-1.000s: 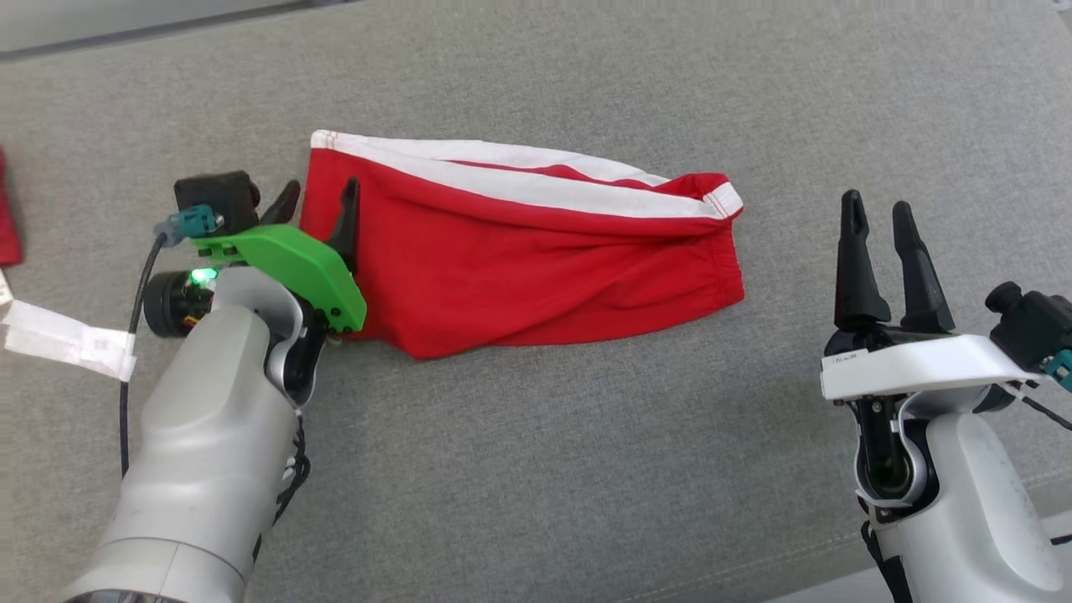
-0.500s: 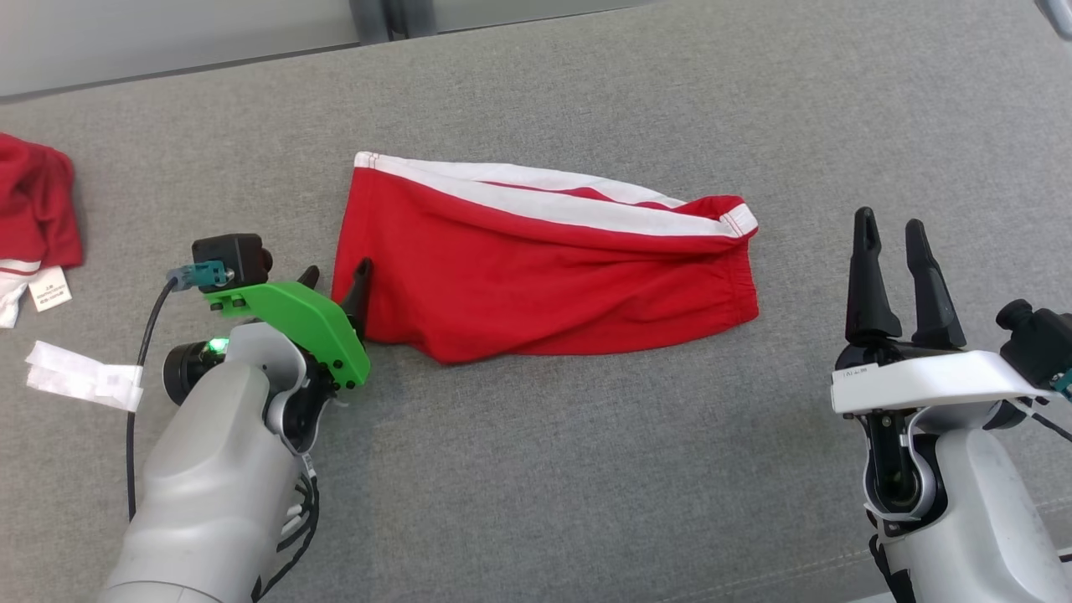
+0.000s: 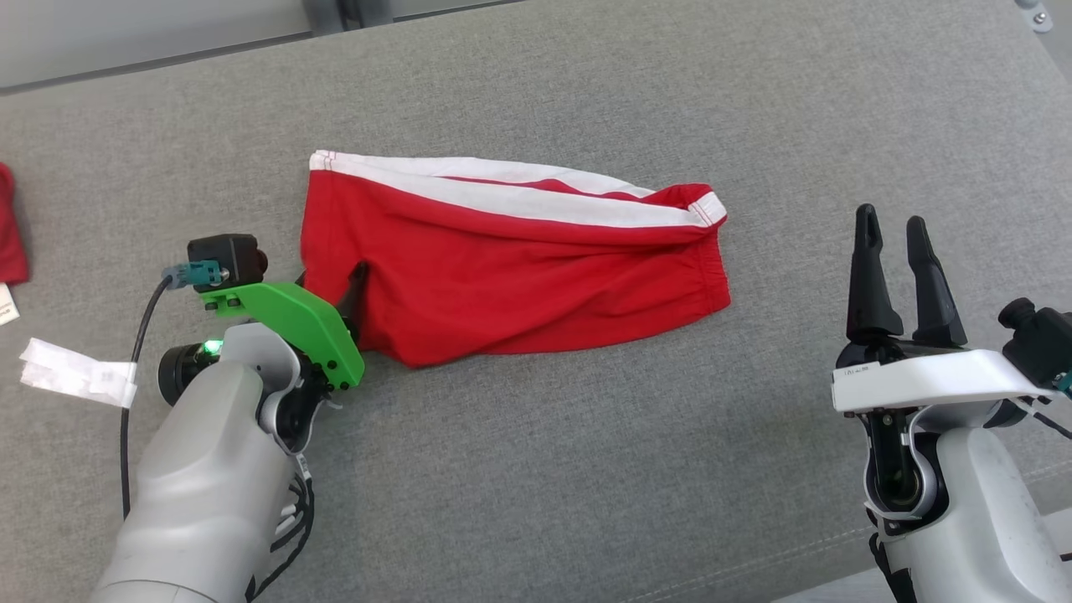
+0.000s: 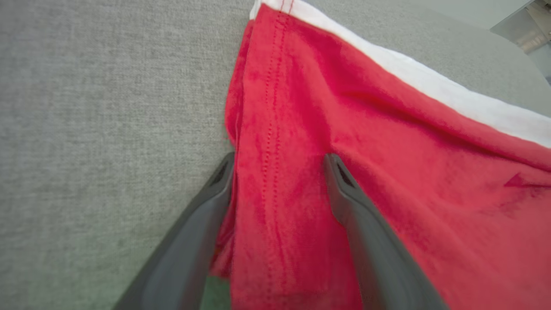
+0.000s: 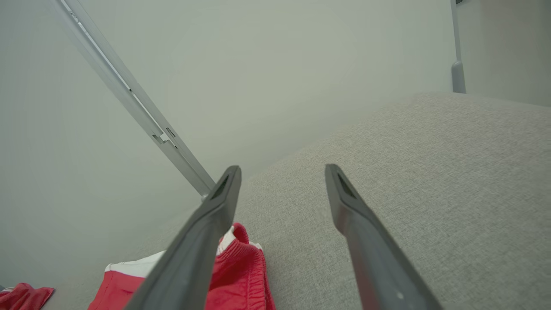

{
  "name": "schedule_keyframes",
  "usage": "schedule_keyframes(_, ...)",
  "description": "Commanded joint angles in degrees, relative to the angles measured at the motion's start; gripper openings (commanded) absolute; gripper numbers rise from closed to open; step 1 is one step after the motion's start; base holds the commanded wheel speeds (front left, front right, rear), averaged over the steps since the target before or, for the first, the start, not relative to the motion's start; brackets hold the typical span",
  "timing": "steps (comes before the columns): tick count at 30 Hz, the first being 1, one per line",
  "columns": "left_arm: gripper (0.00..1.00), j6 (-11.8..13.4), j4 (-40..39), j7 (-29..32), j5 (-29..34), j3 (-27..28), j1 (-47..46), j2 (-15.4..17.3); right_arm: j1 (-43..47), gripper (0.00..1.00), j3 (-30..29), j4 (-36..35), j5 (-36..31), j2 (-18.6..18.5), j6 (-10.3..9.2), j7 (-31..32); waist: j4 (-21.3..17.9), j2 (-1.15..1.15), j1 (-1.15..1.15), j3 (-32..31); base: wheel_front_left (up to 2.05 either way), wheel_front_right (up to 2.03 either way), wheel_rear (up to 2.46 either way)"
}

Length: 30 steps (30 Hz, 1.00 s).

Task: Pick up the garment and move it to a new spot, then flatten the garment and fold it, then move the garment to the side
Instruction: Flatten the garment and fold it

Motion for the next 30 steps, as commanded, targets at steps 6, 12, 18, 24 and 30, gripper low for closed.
schedule_keyframes(6,0.00,-0.21,-0.99,-0.03,-1.37,-1.94,2.16,-0.47,0.58,1.00,-0.10,0.05,0.19,-0.11,0.00,-0.17,-0.51,0.00,0.00,-0.64,0.00,0.00,0.00)
schedule_keyframes(12,0.00,-0.20,-2.68,-2.87,-2.79,-1.36,4.00,0.49,1.59,1.00,-0.83,0.43,-0.57,-0.10,0.00,-0.17,0.58,0.00,0.00,-2.63,0.00,0.00,0.00)
schedule_keyframes(18,0.00,-0.17,-6.11,-5.48,-4.94,-0.32,8.71,1.01,3.26,1.00,-1.92,0.87,-2.07,-0.12,0.00,-0.17,3.33,0.00,0.00,-5.31,0.00,0.00,0.00)
schedule_keyframes(24,0.00,0.86,-12.96,-6.48,-5.86,0.00,15.41,1.61,5.12,1.00,-3.08,1.34,-4.23,-0.11,0.00,-0.17,6.71,0.00,0.00,-7.54,0.00,0.00,0.00)
schedule_keyframes(30,0.00,4.13,-21.66,-6.10,-6.42,0.27,21.86,2.52,5.64,1.00,-2.90,2.31,-6.19,-0.11,0.00,-0.17,8.44,0.00,0.00,-8.38,0.00,0.00,0.00)
